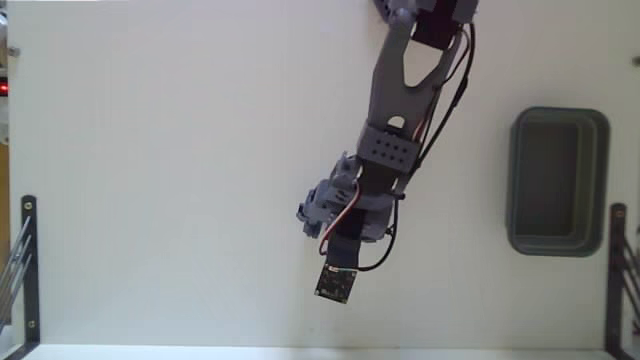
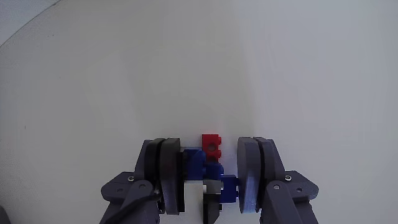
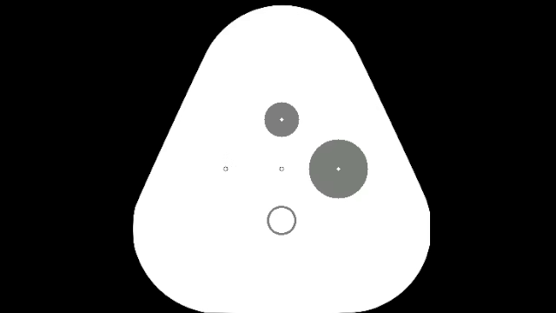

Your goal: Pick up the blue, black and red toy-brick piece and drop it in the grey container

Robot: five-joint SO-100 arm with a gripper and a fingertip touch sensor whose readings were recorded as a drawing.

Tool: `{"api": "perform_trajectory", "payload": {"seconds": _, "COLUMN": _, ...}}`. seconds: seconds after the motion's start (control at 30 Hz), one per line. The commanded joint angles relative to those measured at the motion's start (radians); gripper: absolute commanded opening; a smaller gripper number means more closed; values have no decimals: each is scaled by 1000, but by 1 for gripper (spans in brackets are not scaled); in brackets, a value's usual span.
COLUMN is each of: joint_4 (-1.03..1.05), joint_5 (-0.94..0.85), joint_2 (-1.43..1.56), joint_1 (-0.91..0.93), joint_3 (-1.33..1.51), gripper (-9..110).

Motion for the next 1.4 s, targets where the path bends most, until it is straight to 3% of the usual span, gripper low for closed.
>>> {"api": "perform_trajectory", "payload": {"seconds": 0.0, "joint_4": -16, "joint_5": 2, "joint_2": 31, "joint_1": 20, "joint_3": -4, "gripper": 49}}
{"api": "perform_trajectory", "payload": {"seconds": 0.77, "joint_4": -7, "joint_5": 2, "joint_2": 32, "joint_1": 20, "joint_3": -11, "gripper": 45}}
{"api": "perform_trajectory", "payload": {"seconds": 1.37, "joint_4": 297, "joint_5": 2, "joint_2": 48, "joint_1": 20, "joint_3": -299, "gripper": 45}}
